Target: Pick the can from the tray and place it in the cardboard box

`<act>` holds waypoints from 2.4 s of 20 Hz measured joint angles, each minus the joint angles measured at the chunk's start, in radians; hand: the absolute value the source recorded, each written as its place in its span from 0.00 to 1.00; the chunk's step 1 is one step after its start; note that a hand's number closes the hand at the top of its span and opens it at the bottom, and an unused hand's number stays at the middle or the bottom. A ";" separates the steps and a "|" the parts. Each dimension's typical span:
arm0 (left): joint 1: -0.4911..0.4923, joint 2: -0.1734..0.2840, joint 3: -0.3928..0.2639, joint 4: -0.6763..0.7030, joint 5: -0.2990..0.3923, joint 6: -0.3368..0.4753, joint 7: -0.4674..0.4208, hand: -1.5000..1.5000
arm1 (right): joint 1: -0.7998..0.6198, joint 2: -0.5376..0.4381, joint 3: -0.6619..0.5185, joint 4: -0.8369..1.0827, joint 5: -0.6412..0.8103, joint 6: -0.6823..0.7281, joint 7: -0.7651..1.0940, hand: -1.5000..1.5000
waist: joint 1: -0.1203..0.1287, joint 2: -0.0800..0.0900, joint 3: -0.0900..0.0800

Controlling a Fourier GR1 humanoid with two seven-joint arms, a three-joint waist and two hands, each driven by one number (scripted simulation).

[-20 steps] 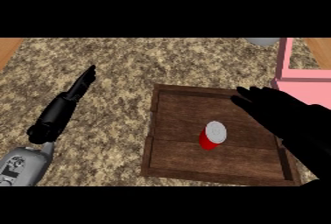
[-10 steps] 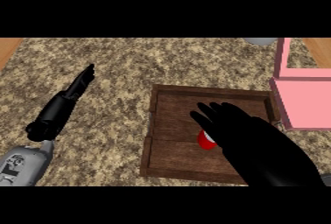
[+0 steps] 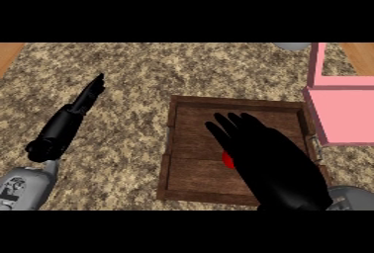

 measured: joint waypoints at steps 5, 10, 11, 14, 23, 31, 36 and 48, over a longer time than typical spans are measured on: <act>-0.006 -0.004 0.017 -0.024 0.000 -0.018 0.031 0.50 | 0.008 0.051 0.024 0.080 0.088 0.015 -0.027 0.00 | 0.002 0.001 0.001; -0.001 -0.017 0.034 -0.007 -0.012 -0.031 0.017 0.50 | 0.037 0.090 0.042 0.127 0.169 0.029 -0.041 0.00 | 0.000 0.001 0.001; -0.008 -0.025 0.033 -0.010 -0.019 -0.027 0.026 0.50 | 0.046 0.091 0.038 0.137 0.183 0.034 -0.050 0.00 | -0.001 0.001 0.001; -0.006 -0.034 0.039 -0.016 -0.030 -0.031 0.035 0.50 | 0.070 0.103 0.036 0.176 0.239 0.046 -0.077 0.00 | 0.000 0.002 0.001; -0.005 -0.084 0.064 0.002 -0.081 -0.050 0.014 0.50 | 0.144 0.191 -0.027 0.228 0.344 0.111 -0.152 0.00 | -0.001 0.002 0.001; 0.024 -0.097 0.094 -0.032 -0.102 -0.081 0.021 0.50 | 0.200 0.221 -0.063 0.309 0.480 0.134 -0.216 0.00 | 0.000 0.002 0.002; 0.013 -0.117 0.113 -0.036 -0.115 -0.102 0.037 0.50 | 0.253 0.235 -0.101 0.339 0.544 0.130 -0.278 0.00 | -0.001 0.002 0.001; 0.051 -0.147 0.133 -0.099 -0.143 -0.130 0.068 0.50 | 0.256 0.251 -0.070 0.438 0.742 -0.015 -0.552 1.00 | 0.003 0.001 0.001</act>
